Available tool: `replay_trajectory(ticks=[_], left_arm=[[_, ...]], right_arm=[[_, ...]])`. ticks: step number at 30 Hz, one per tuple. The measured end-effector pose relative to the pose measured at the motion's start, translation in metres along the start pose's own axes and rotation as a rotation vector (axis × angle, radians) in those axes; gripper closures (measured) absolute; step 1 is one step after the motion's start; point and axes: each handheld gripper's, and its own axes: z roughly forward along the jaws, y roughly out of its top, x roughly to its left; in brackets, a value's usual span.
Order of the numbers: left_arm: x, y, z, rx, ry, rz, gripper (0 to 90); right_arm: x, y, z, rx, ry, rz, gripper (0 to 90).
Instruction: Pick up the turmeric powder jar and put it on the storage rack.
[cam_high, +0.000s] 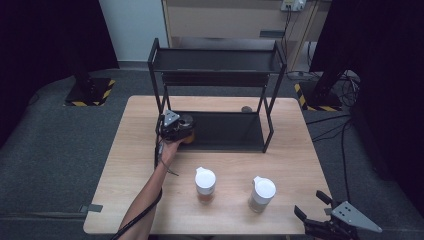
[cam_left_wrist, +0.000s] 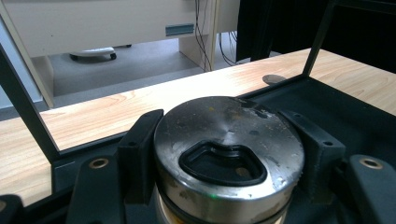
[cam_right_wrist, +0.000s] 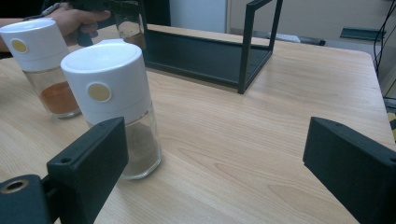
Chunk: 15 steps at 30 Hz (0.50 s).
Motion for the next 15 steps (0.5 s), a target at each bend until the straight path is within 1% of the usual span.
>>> replay_trajectory(ticks=[1,6,8,10,11,12,13,14,15], left_arm=[[-0.0015,-0.0001,0.0004,0.000,0.001,0.006,34.1],[-0.0018,0.0004,0.0005,0.003,0.002,0.005,33.9],[-0.0018,0.0022,0.0005,0.011,0.004,0.010,33.7],[-0.0017,0.0030,0.0006,0.013,0.004,0.009,32.9],[-0.0020,0.0024,0.0005,0.006,0.004,0.004,32.9],[-0.0019,0.0029,0.0002,0.004,0.004,0.002,29.8],[-0.0017,0.0033,0.0003,0.002,0.002,-0.002,29.8],[-0.0026,0.0051,0.0005,0.008,0.006,0.002,28.2],[-0.0044,0.0072,0.0004,0.018,0.015,0.015,24.1]], right_arm=[[0.0000,0.0000,0.0001,0.000,0.000,-0.001,6.9],[0.0001,0.0000,-0.0002,-0.001,0.001,-0.001,6.9],[-0.0002,-0.0001,-0.0001,-0.001,0.001,0.000,6.9],[0.0000,-0.0001,-0.0001,-0.001,0.001,-0.001,6.9],[0.0000,-0.0001,-0.0001,-0.001,0.001,-0.001,6.9],[0.0000,-0.0001,-0.0003,-0.001,0.001,-0.001,6.9],[0.0000,-0.0001,-0.0003,-0.001,0.001,-0.001,6.9],[-0.0001,-0.0001,-0.0003,-0.001,0.001,0.000,6.9],[-0.0001,-0.0002,-0.0003,-0.002,0.001,0.000,6.9]])
